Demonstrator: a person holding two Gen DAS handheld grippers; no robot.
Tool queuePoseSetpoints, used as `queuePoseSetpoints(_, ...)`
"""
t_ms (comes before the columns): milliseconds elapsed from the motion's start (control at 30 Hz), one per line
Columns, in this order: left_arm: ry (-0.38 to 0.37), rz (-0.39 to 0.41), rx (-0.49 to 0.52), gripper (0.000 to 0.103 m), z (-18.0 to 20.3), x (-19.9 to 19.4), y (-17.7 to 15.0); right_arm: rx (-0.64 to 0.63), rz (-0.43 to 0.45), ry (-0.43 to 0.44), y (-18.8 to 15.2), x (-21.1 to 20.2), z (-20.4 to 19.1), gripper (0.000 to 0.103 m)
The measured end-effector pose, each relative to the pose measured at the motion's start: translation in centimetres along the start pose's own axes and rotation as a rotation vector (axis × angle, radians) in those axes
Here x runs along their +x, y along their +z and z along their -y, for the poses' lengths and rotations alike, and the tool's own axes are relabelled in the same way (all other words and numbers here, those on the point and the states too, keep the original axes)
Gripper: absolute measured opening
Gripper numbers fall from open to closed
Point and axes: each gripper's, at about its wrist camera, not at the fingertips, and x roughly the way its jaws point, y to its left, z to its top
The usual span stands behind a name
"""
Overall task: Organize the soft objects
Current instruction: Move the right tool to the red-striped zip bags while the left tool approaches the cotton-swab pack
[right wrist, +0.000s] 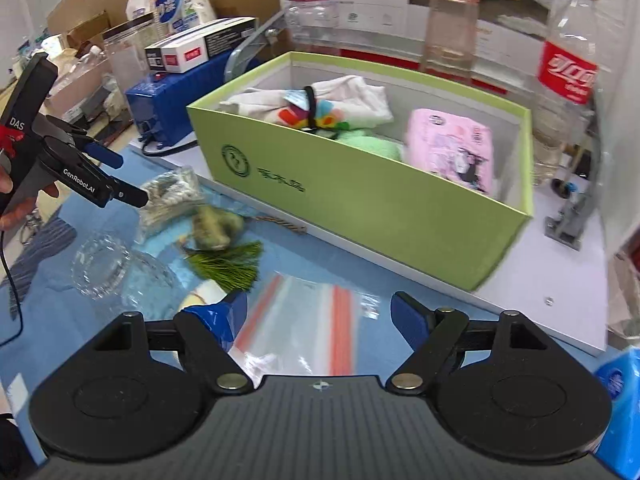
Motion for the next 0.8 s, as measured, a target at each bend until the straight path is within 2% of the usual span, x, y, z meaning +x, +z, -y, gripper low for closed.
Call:
queuePoseSetpoints(67,-0.040,0.040,-0.001,0.094,0.8,-1.1,0.1,-0.002,-0.042,0.041,0.6,1.2,-0.2,0.065)
queuePoseSetpoints(167,-0.065,0.066,0.022,0.094,2.3,-1.8,0.3,-0.025,-0.121,0.027,1.2,3.1,-0.2,0.066)
queuePoseSetpoints(233,-0.061,0.077,0.035,0.094,2.6,-1.8,0.4,-0.037,-0.177,-0.013,1.0,4.1,0.4,0.066)
queuePoseSetpoints(300,-0.056,0.078,0.037,0.094,2.7,-1.6,0.3,-0.058,-0.198,-0.108,0.7,4.3,1.0,0.066)
queuePoseSetpoints(500,-0.078,0.050,-0.026,0.094,1.6,0.3,0.3,0.054,-0.148,-0.177,-1.7,1.9,4.6,0.066)
queuePoseSetpoints(633,-0.149,0.011,-0.086,0.094,1.0,1.3,0.8,0.041,-0.113,-0.115,-2.5,1.9,4.2,0.066)
queuePoseSetpoints(700,-0.161,-0.010,-0.082,0.094,1.1,1.7,1.0,0.013,-0.121,-0.117,-2.2,3.0,3.6,0.066)
queuePoseSetpoints(800,-0.145,-0.024,-0.021,0.094,1.9,2.4,1.1,-0.010,-0.153,-0.116,-2.1,4.4,3.5,0.067)
